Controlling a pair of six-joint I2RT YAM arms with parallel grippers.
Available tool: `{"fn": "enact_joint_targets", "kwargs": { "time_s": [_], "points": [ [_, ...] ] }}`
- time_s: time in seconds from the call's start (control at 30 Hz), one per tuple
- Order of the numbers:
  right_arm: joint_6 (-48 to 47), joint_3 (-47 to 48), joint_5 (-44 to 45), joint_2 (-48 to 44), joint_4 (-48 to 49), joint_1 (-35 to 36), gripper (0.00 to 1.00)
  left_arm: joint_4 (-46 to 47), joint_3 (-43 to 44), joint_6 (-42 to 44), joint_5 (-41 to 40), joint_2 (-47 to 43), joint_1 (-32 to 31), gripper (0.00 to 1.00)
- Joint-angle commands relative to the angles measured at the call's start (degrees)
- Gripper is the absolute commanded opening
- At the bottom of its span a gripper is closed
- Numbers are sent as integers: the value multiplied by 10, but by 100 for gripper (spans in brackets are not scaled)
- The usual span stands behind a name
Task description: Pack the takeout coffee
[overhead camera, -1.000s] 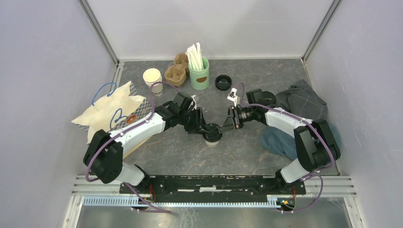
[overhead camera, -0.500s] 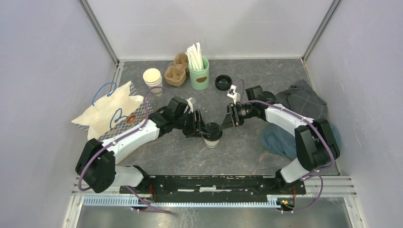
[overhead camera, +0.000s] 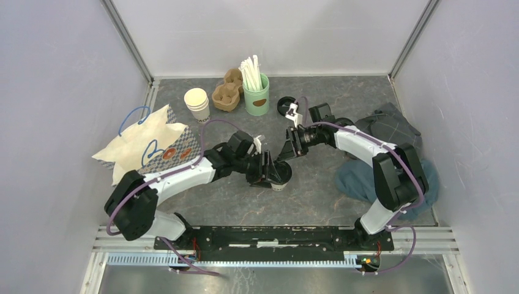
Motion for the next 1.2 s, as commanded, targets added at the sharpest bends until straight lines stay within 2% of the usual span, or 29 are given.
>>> {"fn": "enact_joint_targets", "kwargs": {
  "time_s": [0.0, 0.17, 0.27, 0.37, 0.47, 0.57, 0.63, 0.73, 0.83, 1.03, 1.17],
  "points": [
    [-27, 36, -2, 8, -28, 3, 49, 11, 43, 9, 10, 7, -13, 65],
    [-106, 109, 111, -2, -169, -1, 61, -68, 75, 60, -22, -19, -12, 79],
    [-81, 85, 146, -36, -185, -29, 68, -117, 102, 80, -44, -36, -1, 86],
    [-49, 20, 123, -89, -154, -58, 72, -132, 103, 80, -47, -47, 37, 85],
    [-44, -28, 83, -119, -137, -58, 76, -119, 104, 78, -33, -40, 76, 84],
    [4, -96, 24, -148, -63, -49, 77, -113, 121, 92, -24, -7, 89, 84],
    [24, -124, 18, -155, -34, -40, 74, -104, 128, 100, -20, 17, 89, 82],
    [52, -148, 5, -154, 3, -23, 56, -76, 129, 99, -1, 47, 89, 73],
    [72, -152, 8, -151, 32, -16, 46, -56, 127, 94, 6, 59, 89, 63],
    [87, -136, 17, -136, 66, -15, 37, -24, 82, 70, 8, 41, 87, 49],
    [58, -98, 27, -103, 47, -15, 33, -5, 40, 48, 9, 16, 75, 44]
  ]
}}
